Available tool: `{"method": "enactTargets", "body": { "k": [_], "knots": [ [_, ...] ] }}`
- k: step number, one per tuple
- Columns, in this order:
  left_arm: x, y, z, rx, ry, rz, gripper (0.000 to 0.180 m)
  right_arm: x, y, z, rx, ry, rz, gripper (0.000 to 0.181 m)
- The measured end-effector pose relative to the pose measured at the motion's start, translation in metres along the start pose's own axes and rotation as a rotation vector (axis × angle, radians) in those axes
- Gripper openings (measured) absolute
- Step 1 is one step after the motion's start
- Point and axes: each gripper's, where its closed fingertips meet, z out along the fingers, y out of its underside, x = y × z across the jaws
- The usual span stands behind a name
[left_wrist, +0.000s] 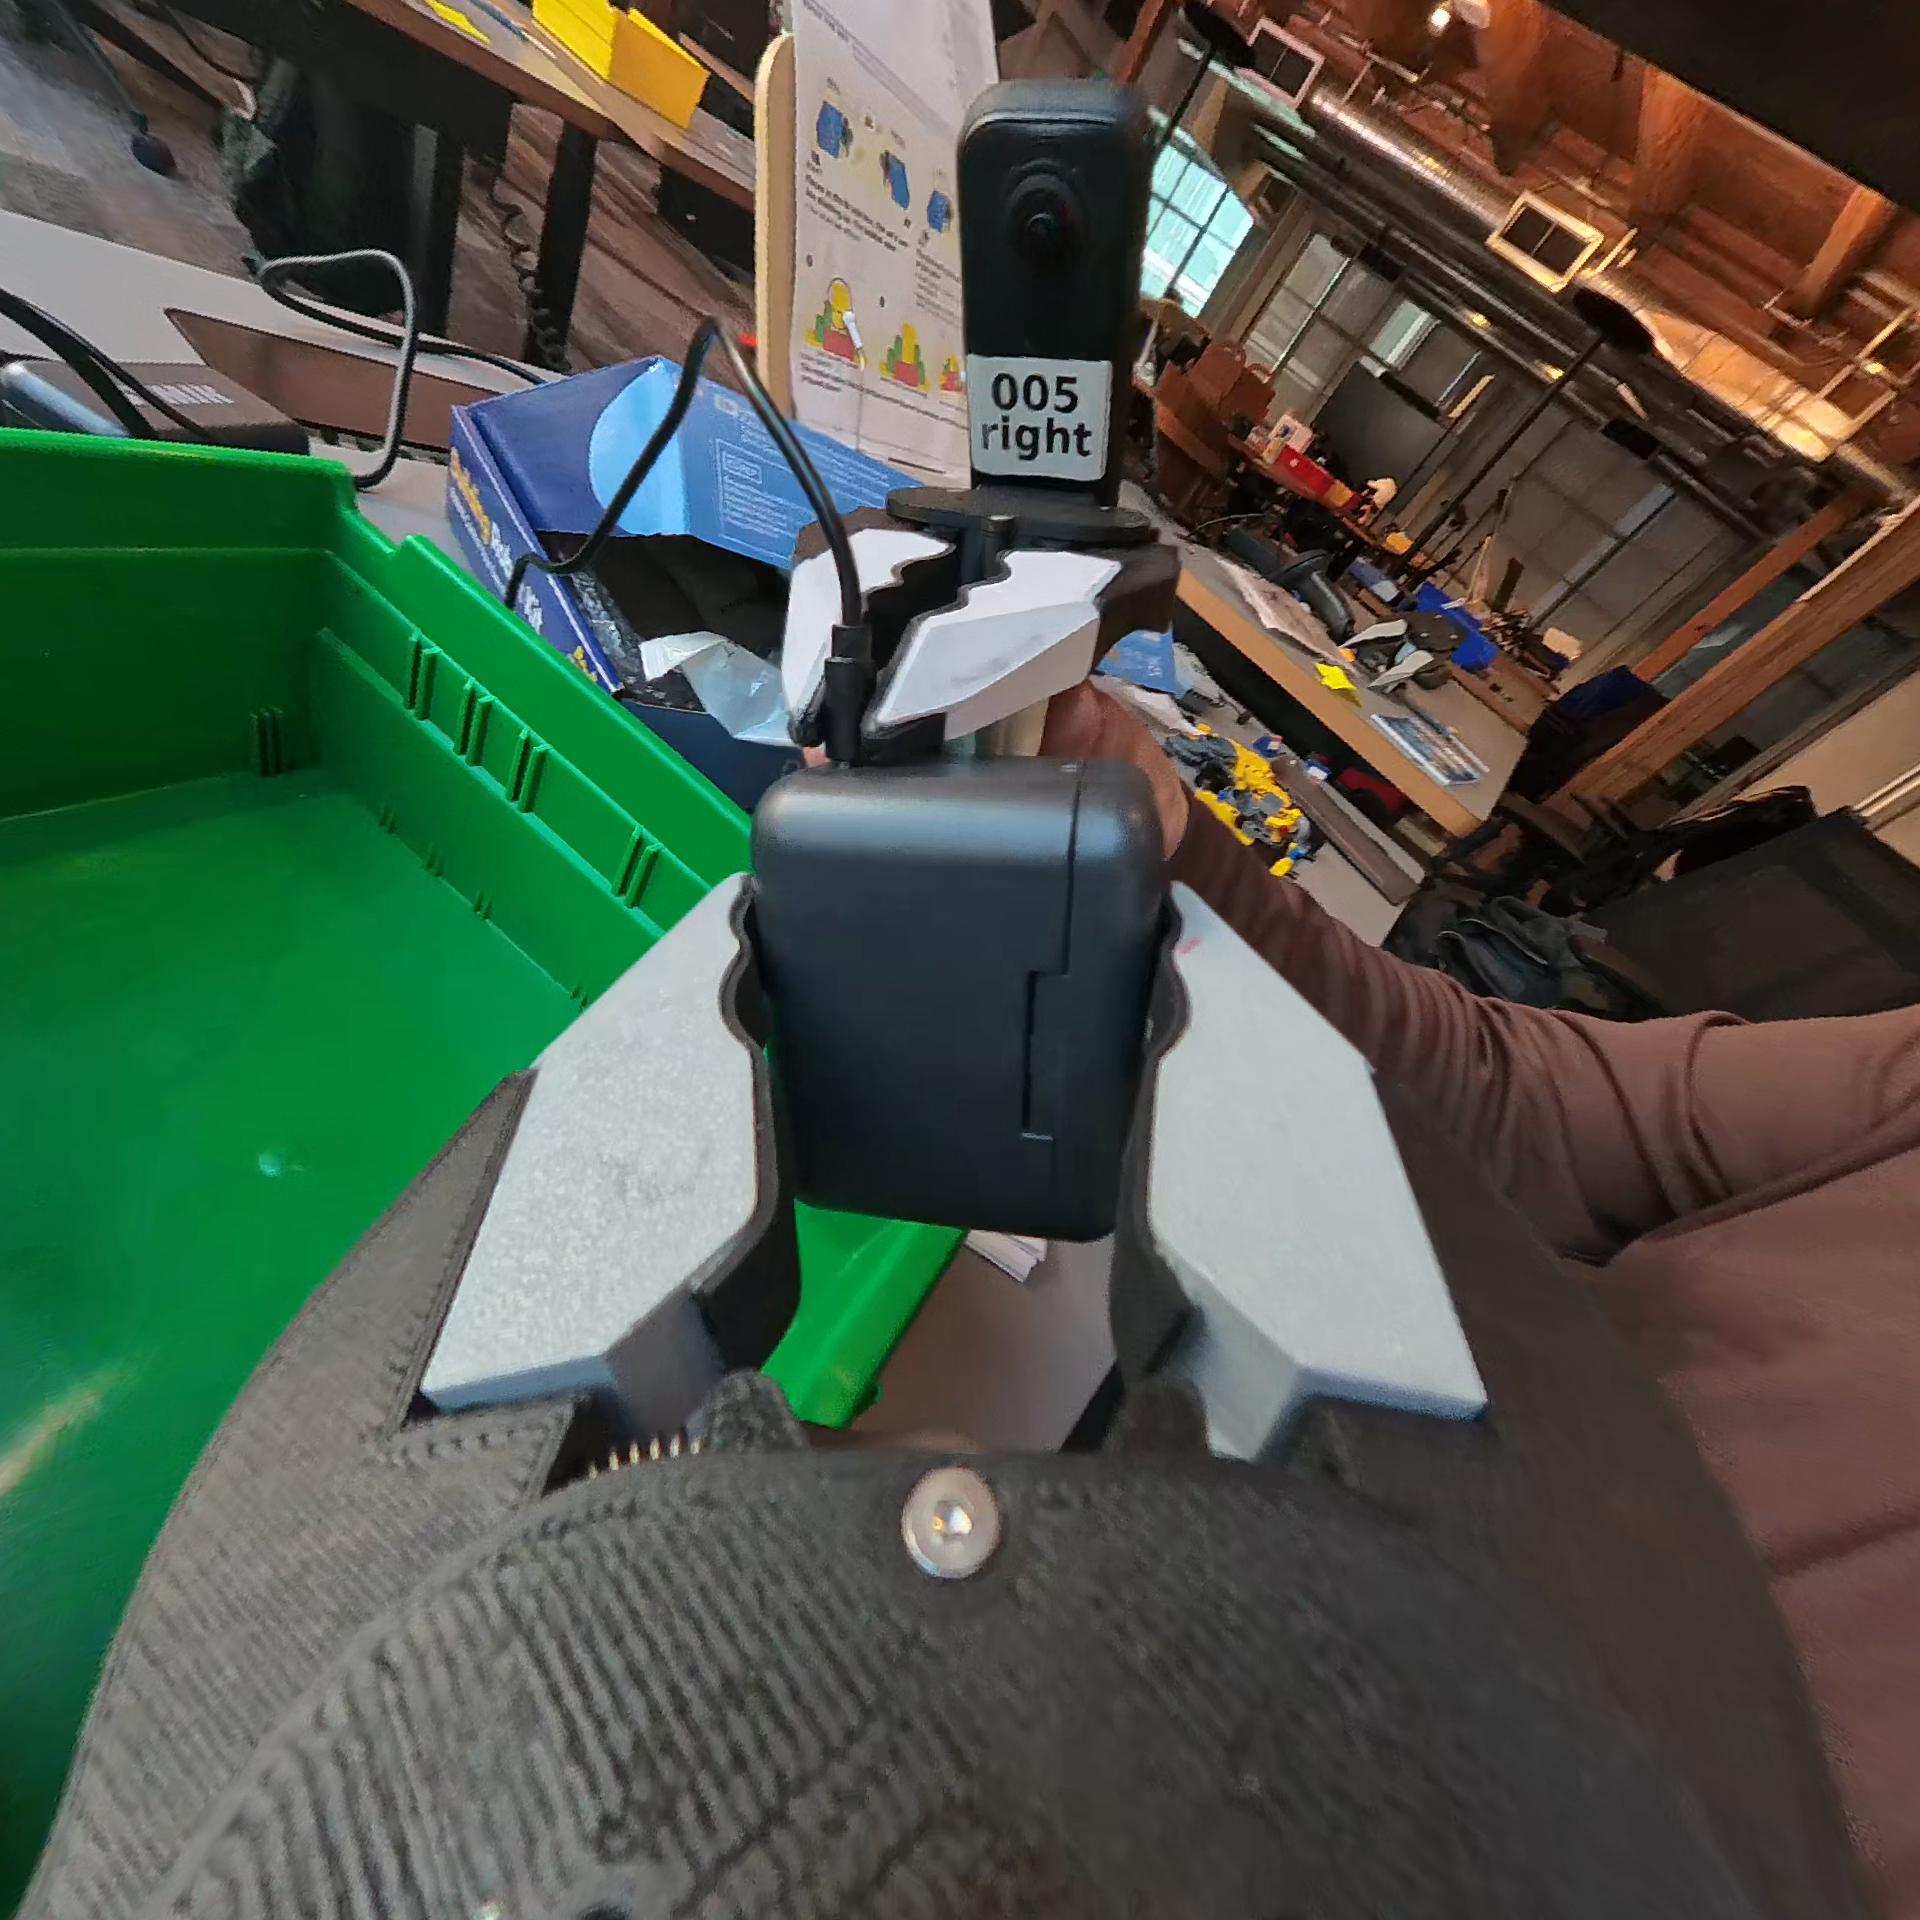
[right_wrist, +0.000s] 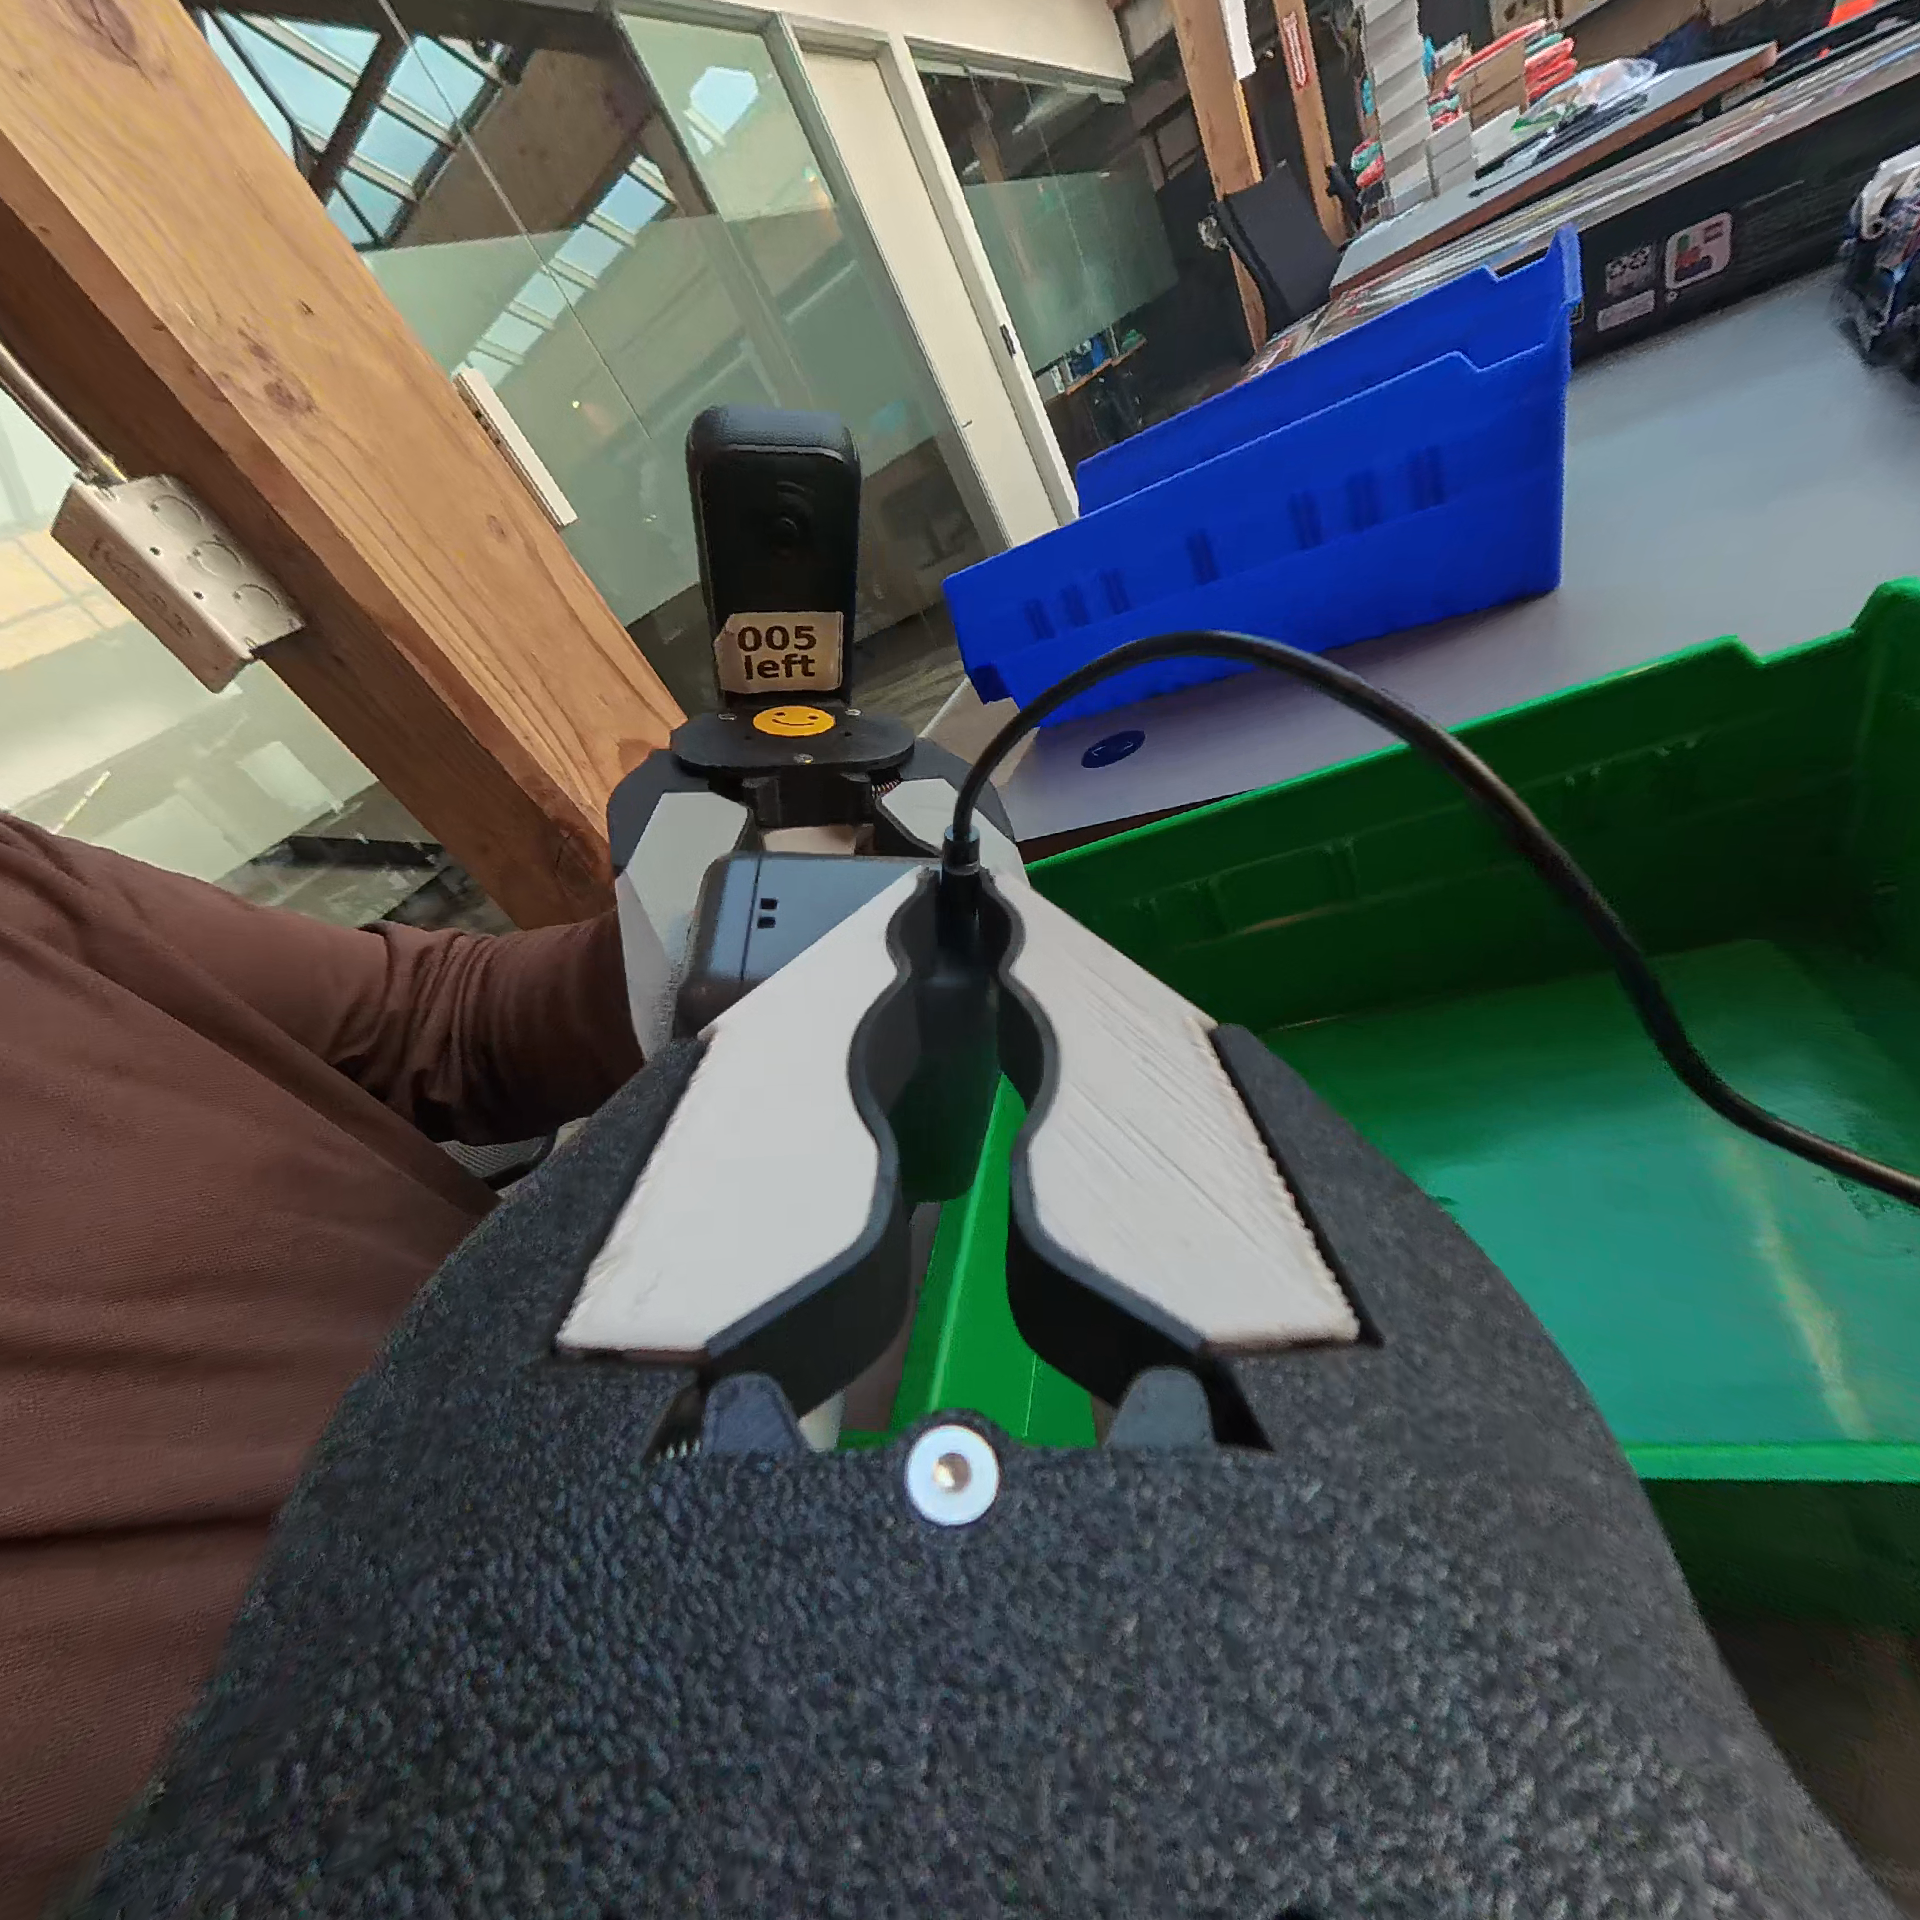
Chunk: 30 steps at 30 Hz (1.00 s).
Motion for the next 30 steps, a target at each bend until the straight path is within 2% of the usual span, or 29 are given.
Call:
{"method": "enactTargets", "body": {
  "k": [2,5,7,14,21,24,29,30],
  "knots": [
    [-0.002,0.002,0.005,-0.008,-0.026,0.016,0.073,0.001,-0.005,0.001,0.023,0.022,-0.021,0.003],
    [-0.014,-0.011,0.007,0.102,-0.137,0.022,0.073,0.010,-0.020,0.007,0.110,0.146,-0.072,0.002],
    [-0.013,-0.019,0.002,0.182,-0.132,-0.017,0.073,0.011,-0.025,0.009,0.148,0.162,-0.063,0.002],
    [-0.026,-0.019,-0.005,0.301,-0.138,-0.141,0.073,0.026,-0.022,0.017,0.198,0.210,0.003,0.001],
    [-0.029,-0.019,-0.009,0.325,-0.171,-0.124,0.073,0.029,-0.022,0.018,0.231,0.250,0.013,0.001],
    [-0.033,-0.019,-0.010,0.273,-0.255,-0.005,0.073,0.029,-0.022,0.018,0.221,0.235,0.027,0.005],
    [-0.057,-0.004,-0.024,-0.015,-0.517,0.278,0.072,0.042,-0.017,0.007,0.176,0.392,-0.011,0.006],
    [-0.062,-0.002,-0.031,-0.040,-0.589,0.313,0.084,0.045,-0.016,0.004,0.181,0.412,-0.010,0.006]
  ]
}}
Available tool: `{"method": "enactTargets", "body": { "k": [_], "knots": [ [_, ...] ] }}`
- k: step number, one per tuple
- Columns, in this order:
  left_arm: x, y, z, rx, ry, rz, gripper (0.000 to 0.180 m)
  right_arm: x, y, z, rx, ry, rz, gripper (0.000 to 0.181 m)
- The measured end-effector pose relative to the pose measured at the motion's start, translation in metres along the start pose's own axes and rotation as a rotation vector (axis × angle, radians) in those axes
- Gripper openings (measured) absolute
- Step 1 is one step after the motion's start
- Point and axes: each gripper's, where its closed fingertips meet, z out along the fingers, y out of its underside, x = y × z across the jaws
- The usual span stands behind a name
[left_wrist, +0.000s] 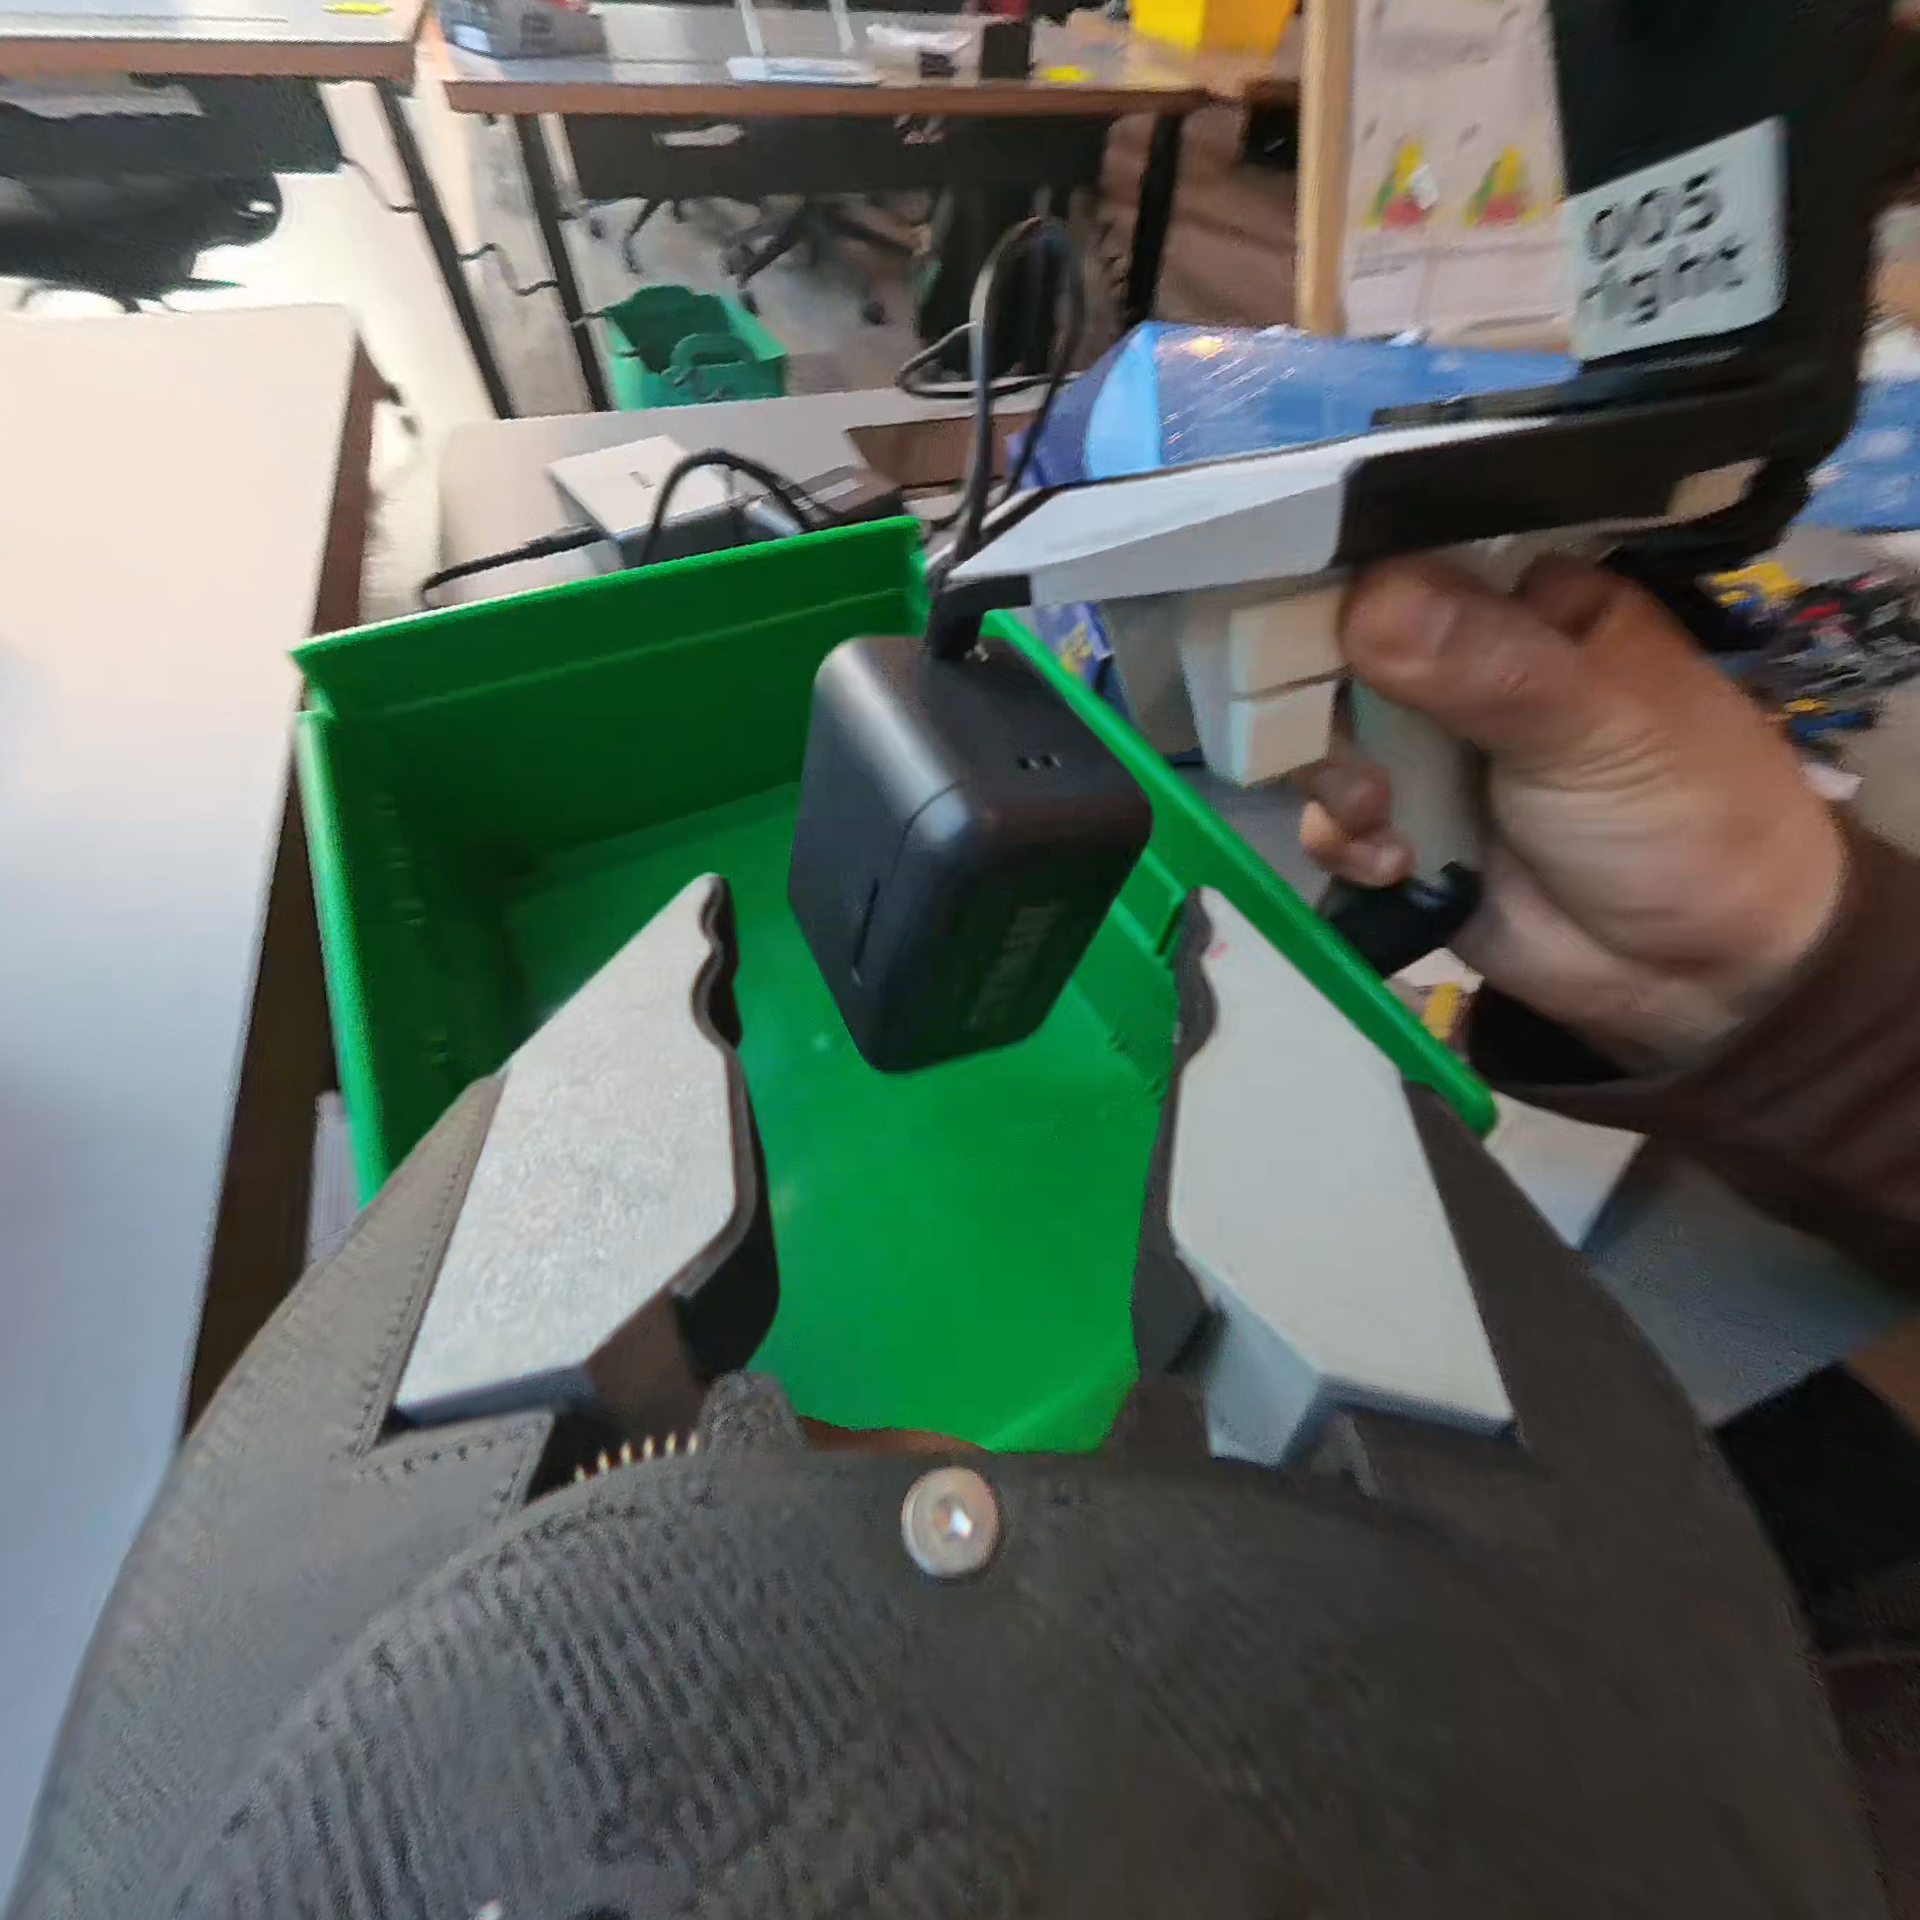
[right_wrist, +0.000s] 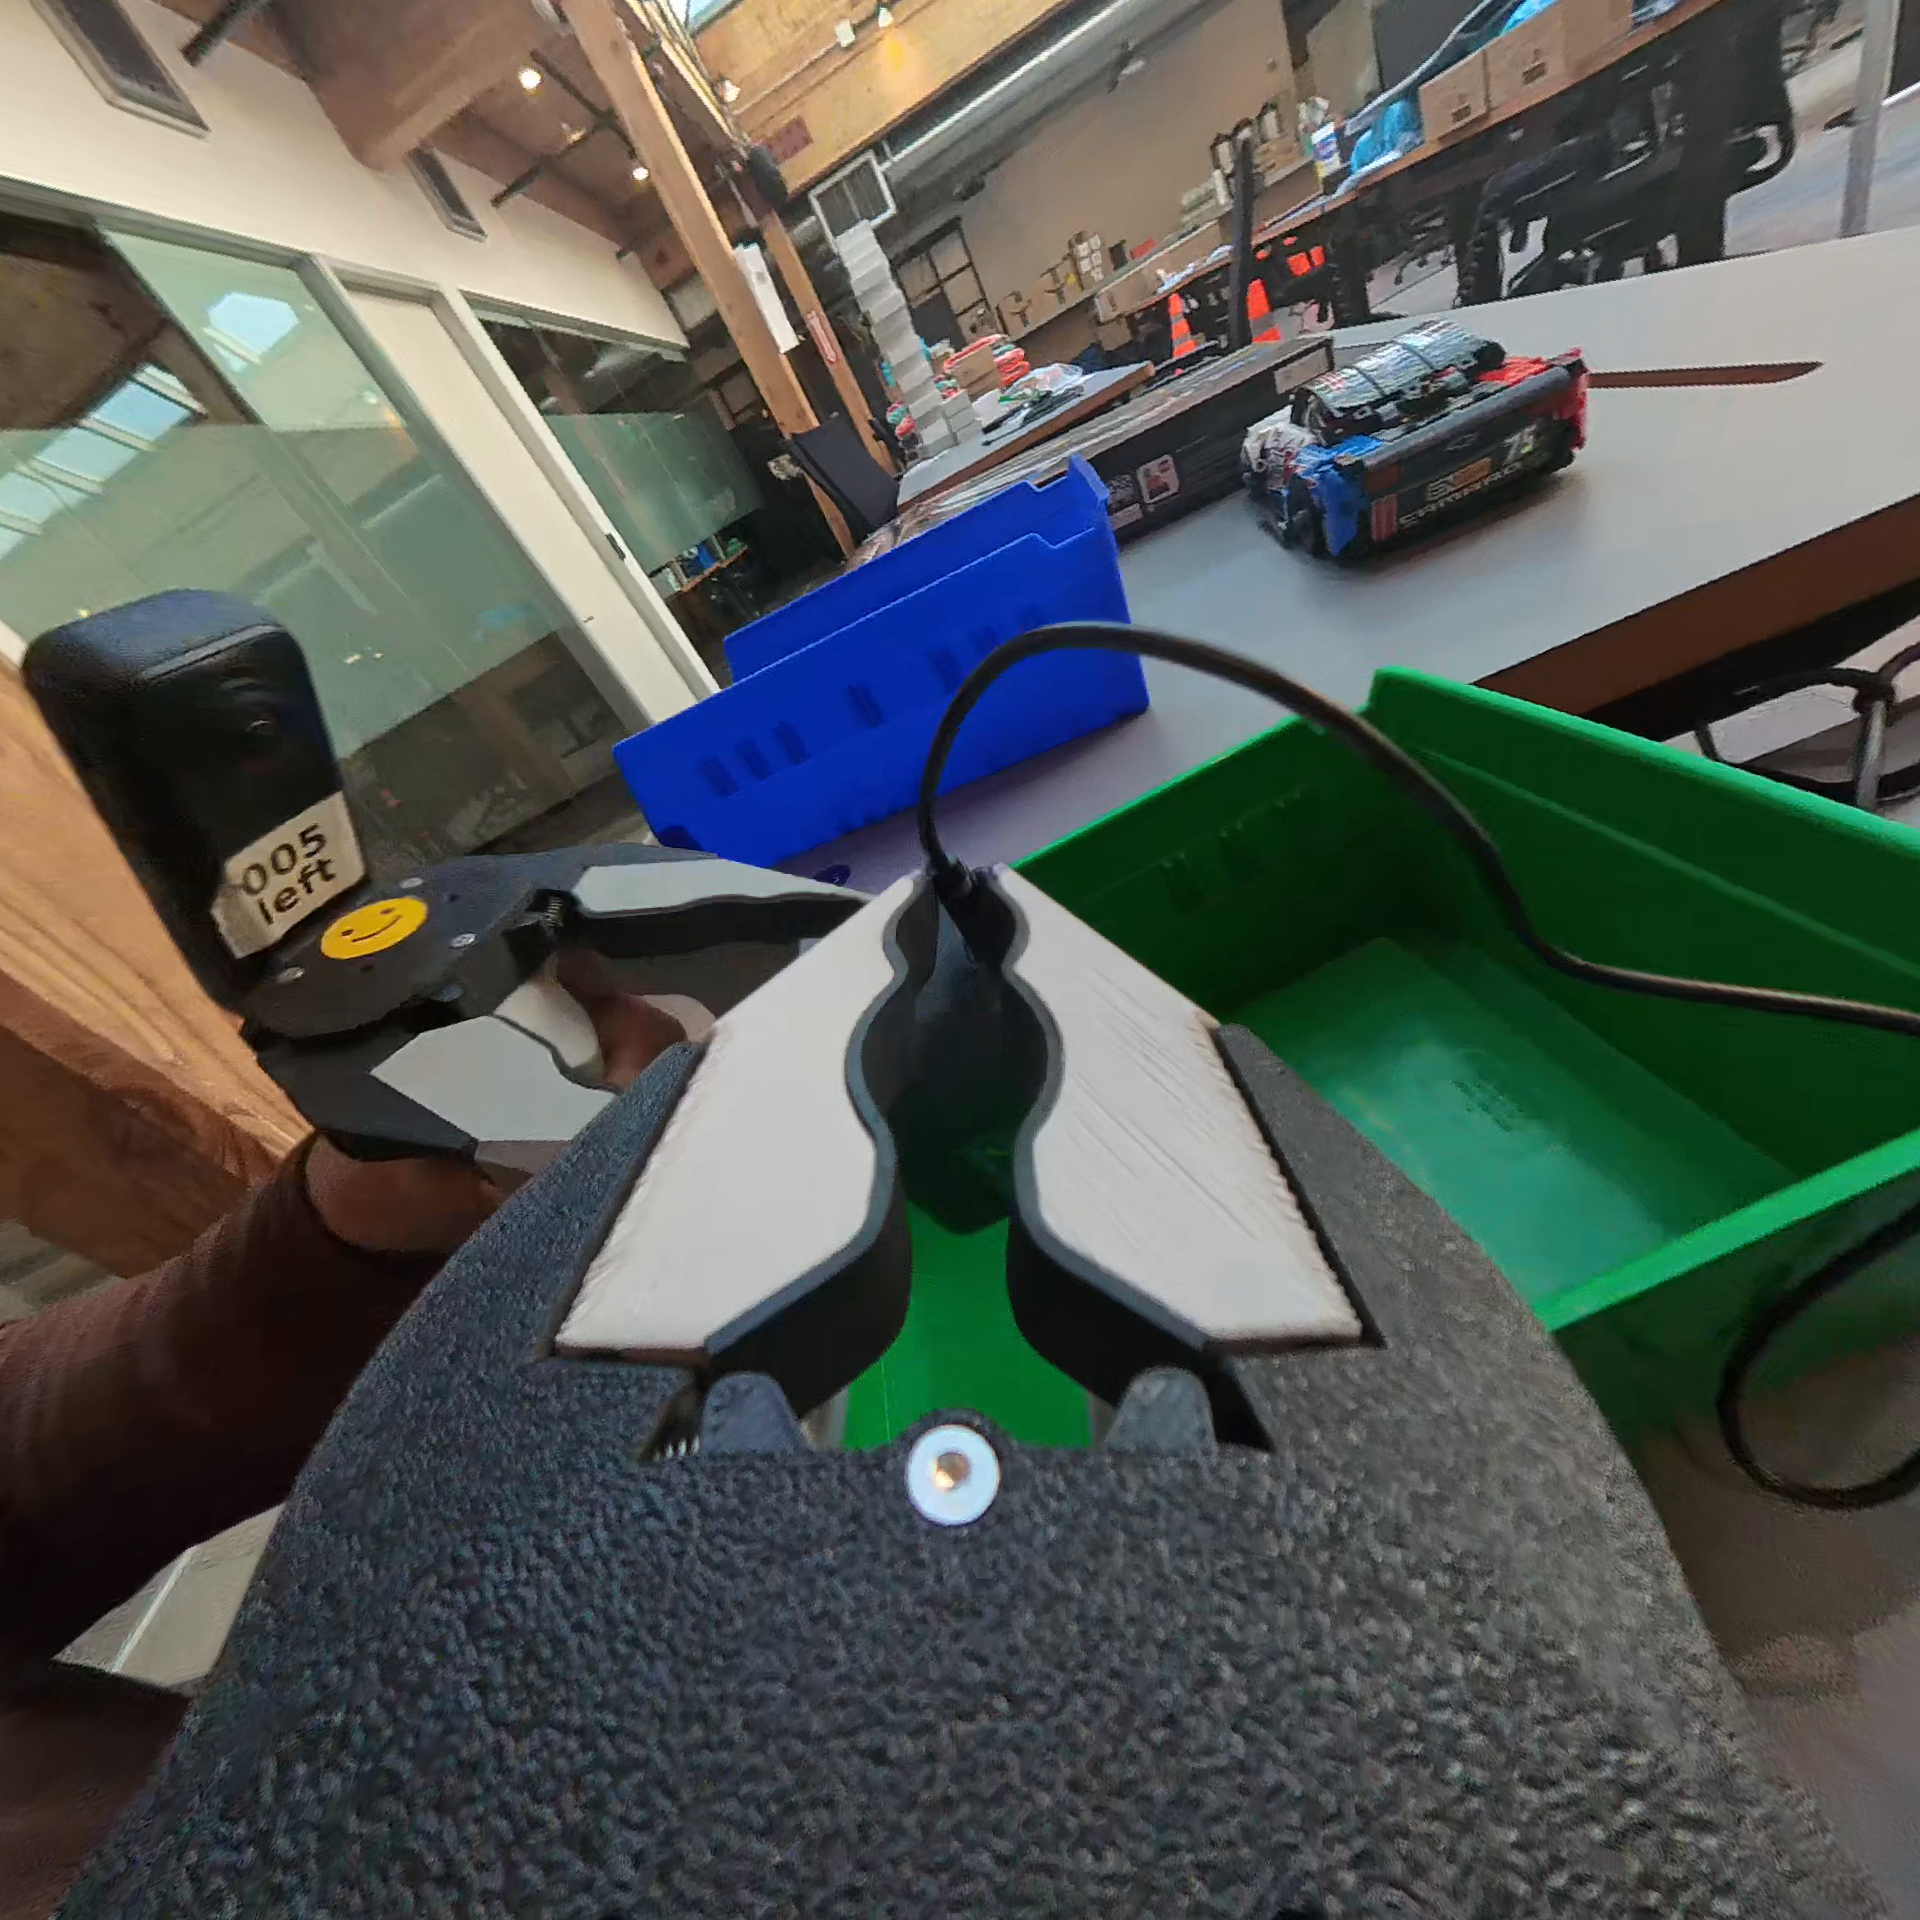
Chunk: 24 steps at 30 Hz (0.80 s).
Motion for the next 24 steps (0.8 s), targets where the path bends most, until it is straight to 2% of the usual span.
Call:
{"method": "enactTargets", "body": {
  "k": [5,8,11,13,17,19,21,24],
  "knots": [
    [-0.005,0.018,-0.004,-0.069,-0.206,0.196,0.101,-0.002,0.006,0.001,0.010,-0.010,0.033,0.005],
    [-0.006,0.021,0.004,-0.076,-0.288,0.304,0.100,-0.004,0.007,0.003,0.012,0.024,0.024,0.004],
    [0.002,0.014,0.013,-0.046,-0.243,0.265,0.089,-0.007,0.008,0.005,0.007,0.053,0.003,0.006],
    [-0.003,0.012,0.020,-0.047,-0.218,0.249,0.068,-0.014,0.009,0.005,0.007,0.033,0.013,0.006],
    [0.007,0.015,0.025,-0.094,-0.019,0.248,0.066,-0.019,0.007,-0.003,0.002,0.026,-0.019,0.007],
    [0.017,0.010,0.016,-0.086,0.128,0.186,0.065,-0.022,0.005,-0.008,-0.002,-0.021,-0.032,0.006],
    [0.025,0.004,0.005,-0.078,0.288,0.095,0.063,-0.028,0.003,-0.011,-0.029,-0.092,-0.032,0.007],
    [0.036,-0.008,-0.011,-0.059,0.538,-0.140,0.062,-0.038,-0.001,-0.013,-0.044,-0.187,-0.062,0.008]
  ]
}}
